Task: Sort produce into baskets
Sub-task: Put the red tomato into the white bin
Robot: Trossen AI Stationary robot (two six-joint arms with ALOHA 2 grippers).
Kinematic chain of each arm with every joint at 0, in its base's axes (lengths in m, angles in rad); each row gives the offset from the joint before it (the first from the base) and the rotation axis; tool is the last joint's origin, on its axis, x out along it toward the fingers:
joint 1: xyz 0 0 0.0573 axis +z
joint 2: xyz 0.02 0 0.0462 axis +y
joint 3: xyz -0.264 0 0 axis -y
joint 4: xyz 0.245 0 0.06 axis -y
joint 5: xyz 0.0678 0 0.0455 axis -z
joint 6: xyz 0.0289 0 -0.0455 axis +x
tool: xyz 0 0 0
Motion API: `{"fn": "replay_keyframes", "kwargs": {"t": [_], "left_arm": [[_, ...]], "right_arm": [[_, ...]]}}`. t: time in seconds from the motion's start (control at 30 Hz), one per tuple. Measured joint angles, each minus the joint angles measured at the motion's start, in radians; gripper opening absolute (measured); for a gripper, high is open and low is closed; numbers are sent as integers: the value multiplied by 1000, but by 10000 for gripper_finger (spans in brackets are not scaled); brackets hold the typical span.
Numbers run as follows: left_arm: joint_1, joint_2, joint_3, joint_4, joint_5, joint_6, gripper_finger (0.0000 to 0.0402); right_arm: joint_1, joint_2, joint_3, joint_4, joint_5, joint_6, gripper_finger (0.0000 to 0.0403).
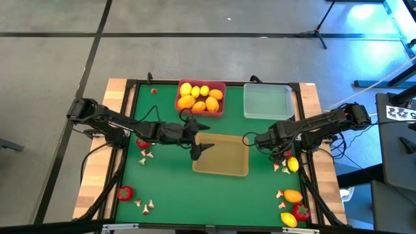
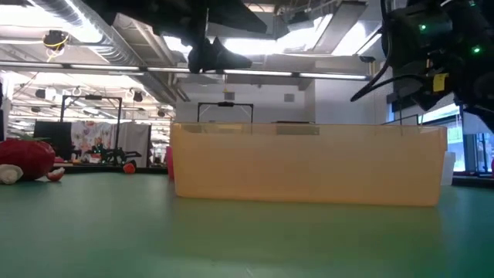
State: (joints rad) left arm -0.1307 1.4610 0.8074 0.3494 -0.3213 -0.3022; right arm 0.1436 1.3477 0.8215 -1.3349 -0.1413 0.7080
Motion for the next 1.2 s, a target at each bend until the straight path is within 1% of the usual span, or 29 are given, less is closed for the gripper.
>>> {"fn": "replay_keyframes", "kwargs": {"t": [0.13, 0.27, 0.6, 0.73, 0.83, 1.0, 1.07, 1.13, 1.2], "left_arm": [[-3, 0, 0, -1, 1, 10, 388], [-3, 0, 0, -1, 1, -3, 388], [-3, 1, 0, -1, 1, -4, 388], [-3, 1, 0, -1, 1, -5, 388], [-3, 1, 0, -1, 0, -5, 388], [-3, 1, 0, -2, 0, -5, 388], [-3, 1, 0, -2, 0, -5, 388], [-3, 1, 0, -1, 0, -5, 388], [-2, 1, 0, -1, 0, -5, 388]], "right_arm": [[0, 35, 0, -23, 26, -38, 319], [0, 96, 0, -26, 29, -66, 319], [0, 289, 2, -33, 27, -173, 319], [0, 318, 2, -33, 36, -194, 316], [0, 319, 2, -31, 56, -213, 294], [0, 319, 1, -30, 77, -231, 230], [0, 317, 1, -32, 80, -245, 210], [0, 316, 3, -41, 102, -250, 209], [0, 311, 16, -55, 147, -265, 208]]}}
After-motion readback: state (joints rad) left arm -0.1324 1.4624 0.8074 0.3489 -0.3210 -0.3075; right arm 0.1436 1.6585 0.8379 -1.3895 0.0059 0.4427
